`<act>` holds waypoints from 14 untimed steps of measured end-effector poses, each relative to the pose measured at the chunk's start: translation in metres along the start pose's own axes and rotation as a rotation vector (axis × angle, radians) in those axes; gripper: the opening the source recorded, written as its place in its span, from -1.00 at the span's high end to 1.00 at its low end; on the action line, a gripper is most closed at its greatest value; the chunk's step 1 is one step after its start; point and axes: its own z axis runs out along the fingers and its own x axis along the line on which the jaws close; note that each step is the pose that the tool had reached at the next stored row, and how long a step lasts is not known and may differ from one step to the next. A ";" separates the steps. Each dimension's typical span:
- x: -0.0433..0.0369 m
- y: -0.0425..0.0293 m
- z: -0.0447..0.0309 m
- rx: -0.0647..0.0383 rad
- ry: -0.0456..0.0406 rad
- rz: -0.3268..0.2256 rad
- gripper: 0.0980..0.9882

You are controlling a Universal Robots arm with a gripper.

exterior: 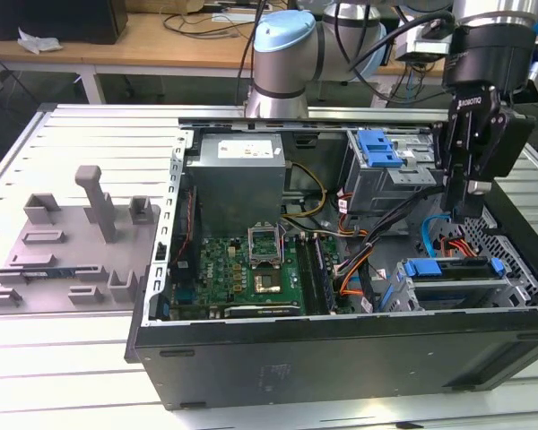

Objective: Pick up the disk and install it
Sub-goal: 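Insert the second disk wire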

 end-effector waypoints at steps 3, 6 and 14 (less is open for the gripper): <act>-0.0015 0.0001 0.0005 0.002 0.0015 -0.003 0.35; -0.0021 0.0001 0.0013 0.002 0.0011 -0.003 0.35; -0.0035 0.0001 0.0033 0.002 0.0012 -0.003 0.38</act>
